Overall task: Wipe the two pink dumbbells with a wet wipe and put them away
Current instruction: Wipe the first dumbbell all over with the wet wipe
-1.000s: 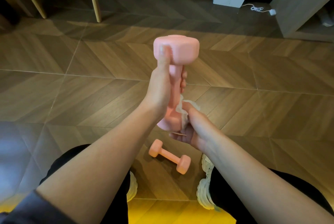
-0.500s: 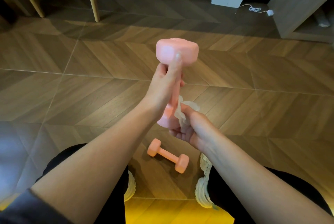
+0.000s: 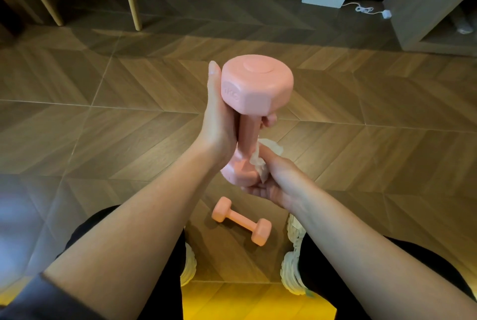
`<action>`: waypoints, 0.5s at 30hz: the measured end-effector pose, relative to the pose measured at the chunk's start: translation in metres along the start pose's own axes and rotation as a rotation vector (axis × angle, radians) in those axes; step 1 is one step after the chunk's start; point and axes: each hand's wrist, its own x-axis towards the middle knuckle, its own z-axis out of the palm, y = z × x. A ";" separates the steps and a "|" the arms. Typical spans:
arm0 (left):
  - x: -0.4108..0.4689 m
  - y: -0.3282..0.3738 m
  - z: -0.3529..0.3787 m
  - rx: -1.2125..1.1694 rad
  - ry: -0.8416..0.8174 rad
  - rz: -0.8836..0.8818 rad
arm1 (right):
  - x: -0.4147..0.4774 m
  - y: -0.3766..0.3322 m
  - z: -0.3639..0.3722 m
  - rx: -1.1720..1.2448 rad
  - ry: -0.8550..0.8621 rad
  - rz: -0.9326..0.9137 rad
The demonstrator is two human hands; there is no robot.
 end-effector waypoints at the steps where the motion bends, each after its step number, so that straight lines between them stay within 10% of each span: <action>1: 0.000 0.000 0.000 0.031 0.014 0.012 | 0.000 -0.001 -0.001 0.028 0.013 -0.016; 6: 0.001 -0.008 0.003 0.389 0.137 0.163 | -0.001 -0.005 -0.002 0.102 0.030 -0.028; 15: -0.001 -0.003 0.001 0.256 0.042 0.160 | 0.000 -0.005 0.000 0.078 -0.078 -0.017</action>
